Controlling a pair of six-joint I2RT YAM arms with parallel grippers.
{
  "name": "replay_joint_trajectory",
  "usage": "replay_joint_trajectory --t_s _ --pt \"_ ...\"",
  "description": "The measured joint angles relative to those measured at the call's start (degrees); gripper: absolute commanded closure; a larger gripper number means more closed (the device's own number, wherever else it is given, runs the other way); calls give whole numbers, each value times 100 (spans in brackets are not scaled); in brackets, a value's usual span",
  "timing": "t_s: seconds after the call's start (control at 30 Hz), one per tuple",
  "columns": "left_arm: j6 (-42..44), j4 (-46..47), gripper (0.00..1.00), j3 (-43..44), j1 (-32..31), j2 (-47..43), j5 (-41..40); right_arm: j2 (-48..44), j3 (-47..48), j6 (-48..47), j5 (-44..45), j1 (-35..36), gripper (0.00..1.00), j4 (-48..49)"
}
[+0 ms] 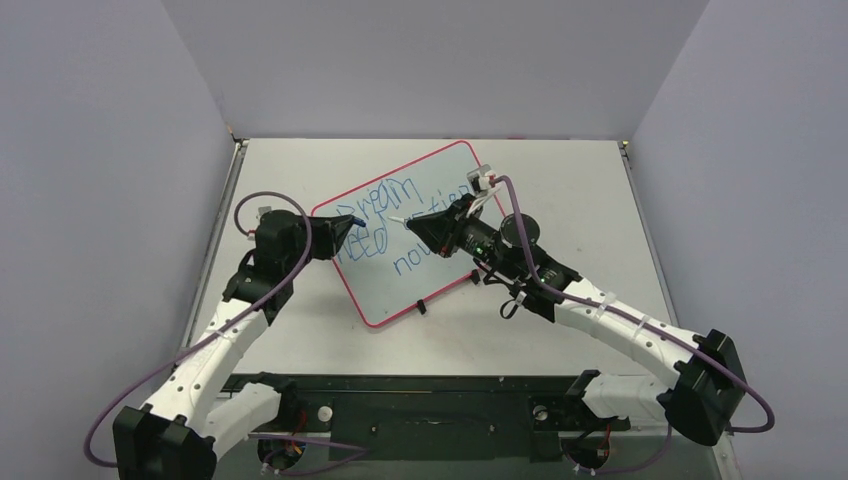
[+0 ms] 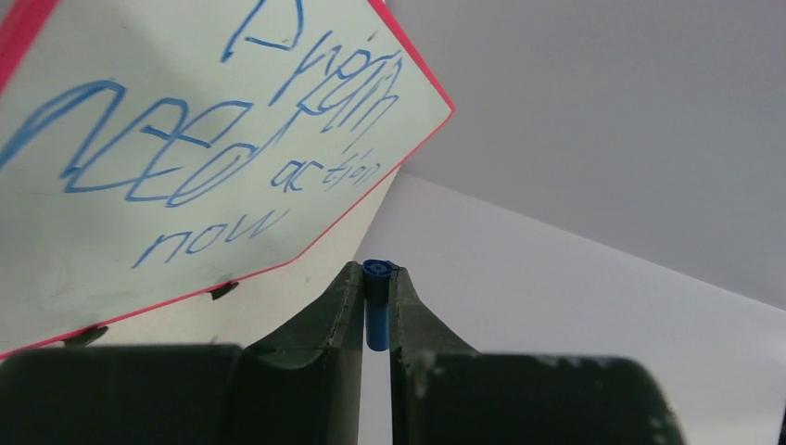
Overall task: Write a sentence on the whiteboard
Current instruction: Close the whiteboard marker at the center of the board.
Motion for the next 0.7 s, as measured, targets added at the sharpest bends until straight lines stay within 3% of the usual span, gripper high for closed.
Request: replay_joint_trajectory --t_s 0.23,0.7 --pt "-481 433 100 151 -398 330 -275 90 72 -162 17 -2 100 31" --pt "-813 883 100 210 -605 739 -369 264 74 -223 203 -17 100 33"
